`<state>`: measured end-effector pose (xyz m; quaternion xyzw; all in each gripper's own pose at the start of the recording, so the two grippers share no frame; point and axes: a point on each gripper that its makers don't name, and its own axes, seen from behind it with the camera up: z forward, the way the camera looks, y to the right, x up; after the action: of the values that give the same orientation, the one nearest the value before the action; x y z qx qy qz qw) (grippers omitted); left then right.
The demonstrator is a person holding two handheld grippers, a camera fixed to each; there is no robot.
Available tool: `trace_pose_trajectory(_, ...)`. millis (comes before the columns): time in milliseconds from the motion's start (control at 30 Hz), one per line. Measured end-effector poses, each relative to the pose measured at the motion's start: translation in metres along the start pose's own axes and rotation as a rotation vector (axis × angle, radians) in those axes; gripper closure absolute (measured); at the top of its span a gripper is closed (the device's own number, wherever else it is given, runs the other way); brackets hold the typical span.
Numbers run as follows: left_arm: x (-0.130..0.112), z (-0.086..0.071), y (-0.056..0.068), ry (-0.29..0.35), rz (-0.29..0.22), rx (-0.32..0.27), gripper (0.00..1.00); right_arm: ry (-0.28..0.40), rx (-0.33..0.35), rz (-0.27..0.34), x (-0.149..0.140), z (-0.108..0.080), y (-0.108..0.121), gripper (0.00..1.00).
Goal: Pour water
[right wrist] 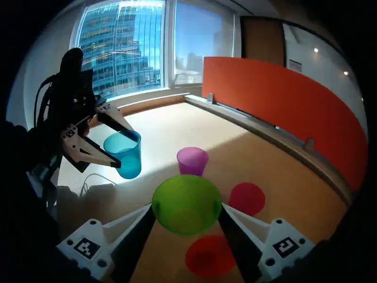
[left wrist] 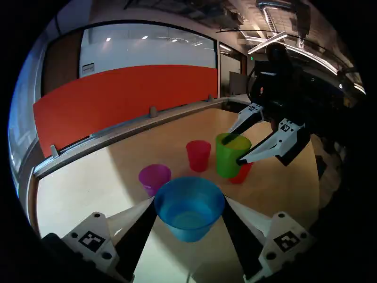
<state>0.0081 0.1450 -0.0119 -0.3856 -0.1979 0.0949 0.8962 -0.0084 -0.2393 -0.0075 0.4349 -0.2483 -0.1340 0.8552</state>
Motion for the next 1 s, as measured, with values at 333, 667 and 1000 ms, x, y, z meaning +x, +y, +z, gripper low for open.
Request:
trace_pose_trajectory(333, 0.028, -0.013, 0.024, 0.062, 0.009, 0.001, 0.11, 0.13, -0.033, 0.001, 0.021, -0.051, -0.007, 0.09)
trace_pose_trajectory(667, 0.052, -0.024, 0.05, 0.133, -0.001, -0.019, 0.11, 0.282, -0.067, -0.006, 0.044, -0.094, -0.014, 0.09)
trace_pose_trajectory(1000, 0.073, -0.032, 0.064, 0.2, -0.012, -0.037, 0.11, 0.4, -0.102, -0.009, 0.063, -0.121, -0.017, 0.09)
